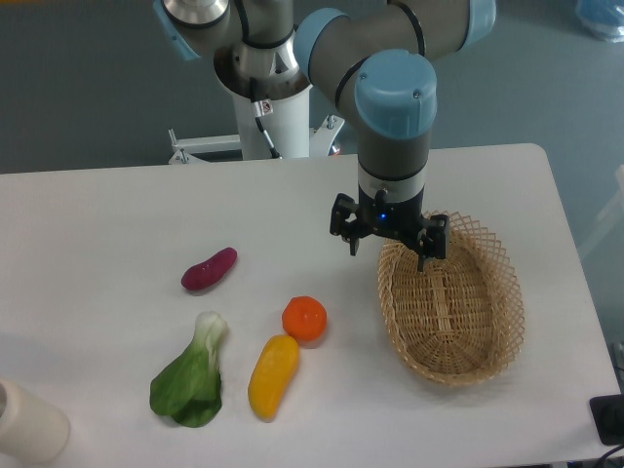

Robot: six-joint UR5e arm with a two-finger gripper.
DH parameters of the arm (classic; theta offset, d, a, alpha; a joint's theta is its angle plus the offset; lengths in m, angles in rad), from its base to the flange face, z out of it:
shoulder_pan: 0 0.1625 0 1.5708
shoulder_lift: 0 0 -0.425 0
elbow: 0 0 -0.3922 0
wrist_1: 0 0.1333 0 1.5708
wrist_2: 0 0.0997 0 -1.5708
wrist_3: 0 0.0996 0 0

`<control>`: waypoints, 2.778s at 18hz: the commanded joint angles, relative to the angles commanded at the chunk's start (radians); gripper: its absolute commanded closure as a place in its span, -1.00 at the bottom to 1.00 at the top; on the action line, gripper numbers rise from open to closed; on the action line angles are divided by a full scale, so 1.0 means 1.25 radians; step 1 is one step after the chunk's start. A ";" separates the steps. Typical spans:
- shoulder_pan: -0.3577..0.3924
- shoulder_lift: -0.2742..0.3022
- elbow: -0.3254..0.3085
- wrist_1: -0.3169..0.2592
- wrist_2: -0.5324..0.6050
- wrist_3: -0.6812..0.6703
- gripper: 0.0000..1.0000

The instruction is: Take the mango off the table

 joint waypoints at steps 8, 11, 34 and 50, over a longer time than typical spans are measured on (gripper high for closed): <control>-0.002 -0.002 -0.013 0.034 -0.010 -0.004 -1.00; -0.009 -0.002 -0.045 0.089 -0.010 -0.028 -1.00; -0.202 -0.228 -0.087 0.339 -0.033 -0.209 -1.00; -0.210 -0.253 -0.085 0.340 0.005 -0.210 -0.17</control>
